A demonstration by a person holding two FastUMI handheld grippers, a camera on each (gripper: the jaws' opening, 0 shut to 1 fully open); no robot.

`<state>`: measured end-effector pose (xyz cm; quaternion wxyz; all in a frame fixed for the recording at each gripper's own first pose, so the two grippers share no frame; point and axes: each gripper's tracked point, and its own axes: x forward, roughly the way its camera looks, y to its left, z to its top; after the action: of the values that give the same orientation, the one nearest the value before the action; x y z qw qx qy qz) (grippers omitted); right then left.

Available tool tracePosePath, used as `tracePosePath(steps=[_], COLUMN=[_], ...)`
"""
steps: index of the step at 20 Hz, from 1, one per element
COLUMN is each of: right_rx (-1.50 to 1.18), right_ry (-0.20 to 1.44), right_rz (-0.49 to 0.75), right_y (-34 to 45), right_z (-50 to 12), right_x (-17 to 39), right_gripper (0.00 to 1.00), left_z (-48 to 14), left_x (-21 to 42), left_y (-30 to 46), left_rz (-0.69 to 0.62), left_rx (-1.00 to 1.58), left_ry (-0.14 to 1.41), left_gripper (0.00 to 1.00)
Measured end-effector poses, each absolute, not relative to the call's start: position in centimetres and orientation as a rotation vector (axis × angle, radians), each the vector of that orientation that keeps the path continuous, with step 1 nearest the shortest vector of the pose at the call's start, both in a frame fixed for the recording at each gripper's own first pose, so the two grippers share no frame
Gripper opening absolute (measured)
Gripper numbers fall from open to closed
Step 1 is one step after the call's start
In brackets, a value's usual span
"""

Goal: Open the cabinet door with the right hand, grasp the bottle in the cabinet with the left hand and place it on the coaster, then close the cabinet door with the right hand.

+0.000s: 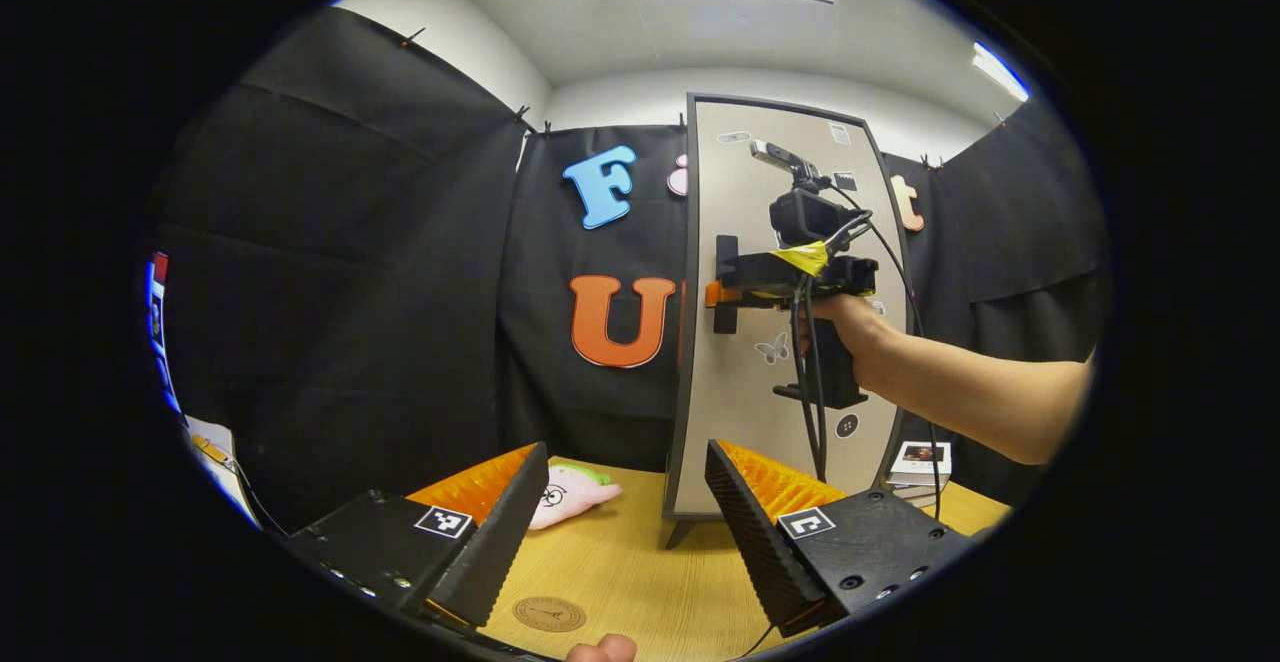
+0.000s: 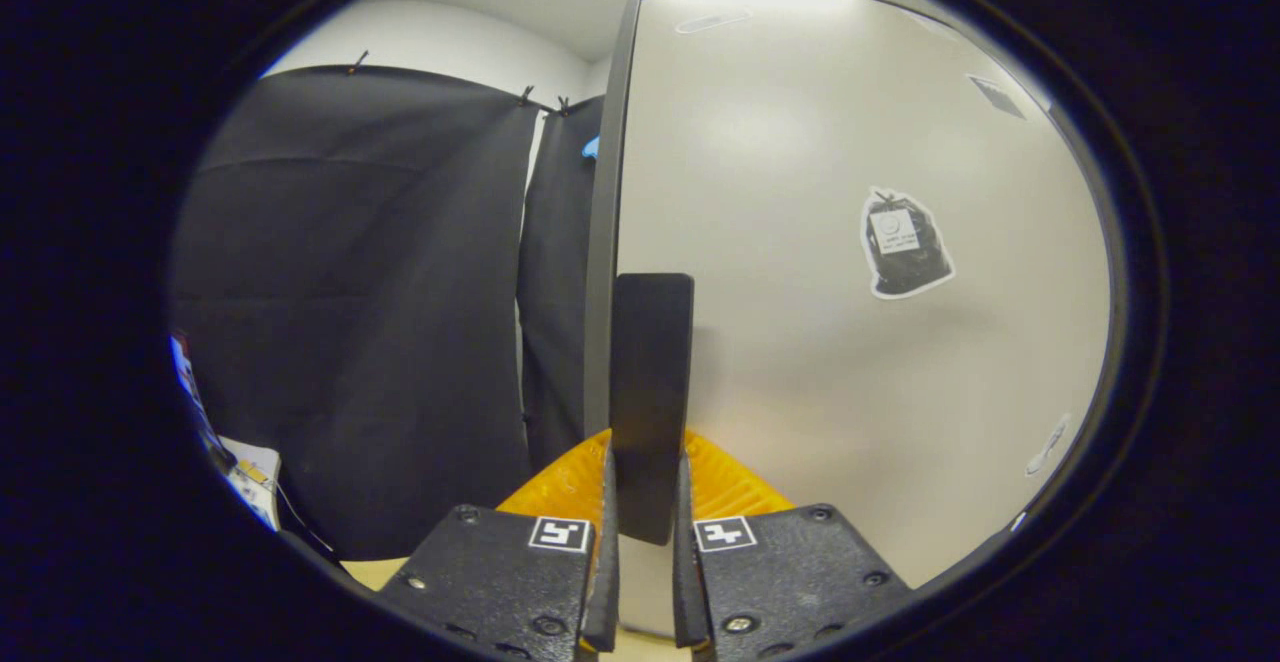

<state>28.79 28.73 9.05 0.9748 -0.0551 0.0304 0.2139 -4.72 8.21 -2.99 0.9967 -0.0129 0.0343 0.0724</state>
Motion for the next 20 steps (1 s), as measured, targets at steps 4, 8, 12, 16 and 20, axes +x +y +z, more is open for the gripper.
tracePosePath(steps=[4,8,12,16,20], right_rx=[-0.124,-0.120,-0.110,-0.107,-0.107], right_ry=[0.062,0.080,0.084,0.071,0.064], right_rz=[0.416,0.424,0.455,0.507,0.556], right_y=[28.7,28.6,28.5,28.6,28.0], right_z=[9.0,8.9,8.9,9.2,9.2], right_x=[28.8,28.6,27.9,25.1,23.5], right_gripper=[0.19,0.16,0.15,0.15,0.15], left_z=[-2.5,-1.9,-1.6,-2.1,-2.1], left_x=[-5.1,-5.8,-6.3,-6.4,-6.6], left_y=[8.5,8.6,8.7,8.7,7.9], left_rz=[0.148,0.152,0.154,0.149,0.134], left_rx=[-0.020,-0.006,0.005,0.012,0.012], left_ry=[0.064,0.051,0.045,0.048,0.050], left_gripper=[0.95,0.95,0.95,0.95,0.95])
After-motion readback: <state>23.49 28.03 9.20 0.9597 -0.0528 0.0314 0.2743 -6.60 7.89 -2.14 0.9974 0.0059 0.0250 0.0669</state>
